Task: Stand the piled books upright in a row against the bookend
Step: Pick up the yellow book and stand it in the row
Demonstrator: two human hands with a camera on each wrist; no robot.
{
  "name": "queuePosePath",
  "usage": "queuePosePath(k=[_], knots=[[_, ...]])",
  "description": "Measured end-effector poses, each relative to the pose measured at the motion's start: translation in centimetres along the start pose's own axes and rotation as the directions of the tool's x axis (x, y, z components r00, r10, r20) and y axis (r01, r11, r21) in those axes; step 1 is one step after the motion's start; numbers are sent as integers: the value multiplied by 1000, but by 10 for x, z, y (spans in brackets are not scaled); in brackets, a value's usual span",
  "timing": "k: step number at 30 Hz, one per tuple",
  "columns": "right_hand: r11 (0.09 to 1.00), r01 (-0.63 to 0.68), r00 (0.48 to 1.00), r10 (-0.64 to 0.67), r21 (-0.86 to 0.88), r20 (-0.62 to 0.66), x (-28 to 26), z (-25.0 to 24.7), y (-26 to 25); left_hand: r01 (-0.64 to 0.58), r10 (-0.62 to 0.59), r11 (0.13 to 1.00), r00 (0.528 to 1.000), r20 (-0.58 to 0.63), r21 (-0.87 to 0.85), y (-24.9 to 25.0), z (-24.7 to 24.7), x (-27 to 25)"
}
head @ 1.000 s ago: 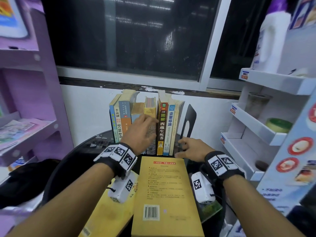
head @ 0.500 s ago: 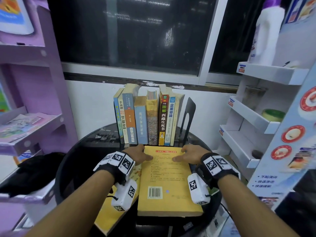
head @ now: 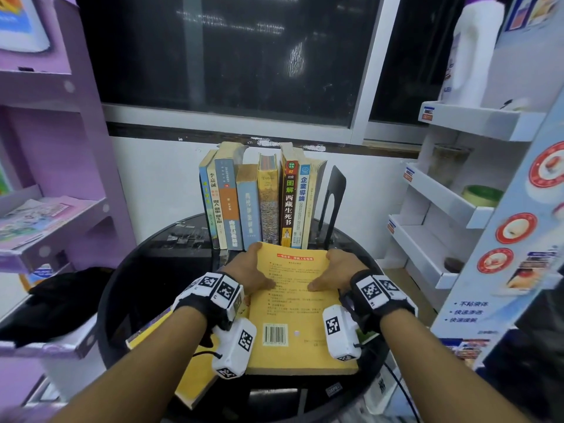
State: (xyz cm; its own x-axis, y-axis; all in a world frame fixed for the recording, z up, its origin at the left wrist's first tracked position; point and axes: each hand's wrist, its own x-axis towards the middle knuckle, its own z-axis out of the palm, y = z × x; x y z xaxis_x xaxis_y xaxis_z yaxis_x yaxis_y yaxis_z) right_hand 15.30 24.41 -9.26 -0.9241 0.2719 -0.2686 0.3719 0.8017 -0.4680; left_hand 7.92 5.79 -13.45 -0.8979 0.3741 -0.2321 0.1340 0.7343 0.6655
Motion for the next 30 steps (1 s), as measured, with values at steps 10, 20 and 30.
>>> queuePosePath(k=[10,20,30], knots=[[911,123,990,-88,394,-106,-5,-25,7,-186,147,926,979,-141,-327,23,-18,-14],[813,324,942,-233,484,-241,-30,-78,-13,-374,285,838,921,-266,-398,47,-52,-14],[798,433,897,-332,420,-293,-52,-99,-35,-476,377,769,877,-298,-428,62,-59,-10]])
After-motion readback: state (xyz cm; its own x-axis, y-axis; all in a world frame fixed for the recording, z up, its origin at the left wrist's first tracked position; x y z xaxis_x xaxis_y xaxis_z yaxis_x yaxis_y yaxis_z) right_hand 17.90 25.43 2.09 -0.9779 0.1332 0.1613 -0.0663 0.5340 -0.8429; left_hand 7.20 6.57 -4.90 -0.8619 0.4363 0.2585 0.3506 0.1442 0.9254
